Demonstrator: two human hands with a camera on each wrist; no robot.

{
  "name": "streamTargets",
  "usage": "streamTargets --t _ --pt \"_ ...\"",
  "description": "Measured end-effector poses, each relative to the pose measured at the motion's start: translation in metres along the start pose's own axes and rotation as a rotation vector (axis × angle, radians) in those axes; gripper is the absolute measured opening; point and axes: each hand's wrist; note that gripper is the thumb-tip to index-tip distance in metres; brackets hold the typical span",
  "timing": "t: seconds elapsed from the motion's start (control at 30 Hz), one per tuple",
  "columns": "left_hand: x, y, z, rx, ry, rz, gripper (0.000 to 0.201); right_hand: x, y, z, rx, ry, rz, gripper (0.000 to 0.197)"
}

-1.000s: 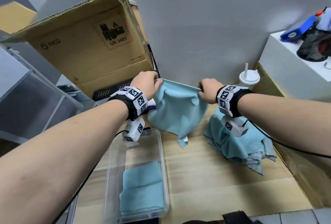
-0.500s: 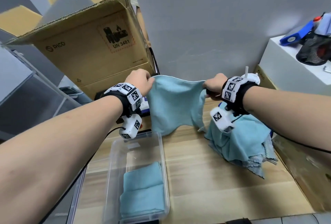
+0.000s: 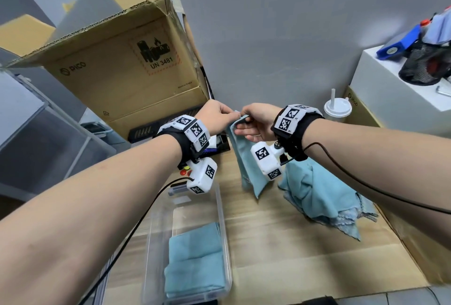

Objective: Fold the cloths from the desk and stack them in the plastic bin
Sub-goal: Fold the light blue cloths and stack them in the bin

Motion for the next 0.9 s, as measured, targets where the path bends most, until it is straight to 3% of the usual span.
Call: streamTargets --t 0.23,0.4,0.57,0.67,0.73,0.83,0.9 --pt "0.004 0.008 -0.013 -0.076 0.142 -0.008 0.027 0.003 0.004 -0.002 -0.045 0.030 -0.043 0.024" --pt "0.001 0.011 -0.004 0.079 -0.046 0.085 0.014 0.005 0.007 -0.002 -0.076 0.061 -0.092 0.023" --pt "-0.002 0.011 -0.008 0.178 -0.194 0.138 0.015 -0.007 0.004 -0.006 -0.180 0.419 -0.384 0.021" --pt "-0.015 0.012 -0.011 0.185 -0.312 0.215 0.011 -0.023 -0.004 -0.009 -0.138 0.665 -0.486 0.015" --pt "-0.021 0.012 -0.007 0.175 -0.350 0.223 0.011 -0.035 -0.017 -0.011 -0.150 0.821 -0.532 0.028" --pt "-0.023 0.014 0.002 0.151 -0.369 0.213 0.010 -0.034 -0.017 -0.012 -0.185 0.913 -0.532 0.023" --pt "-0.023 0.016 0.006 0.145 -0.380 0.207 0.010 -0.031 -0.010 -0.015 -0.209 0.906 -0.428 0.018"
Point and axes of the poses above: each hand's wrist, its own y-axis away from the middle knuckle, its own x-axis out of the palm, z = x × y, and after that the axes turned 5 degrees about x, right-handed
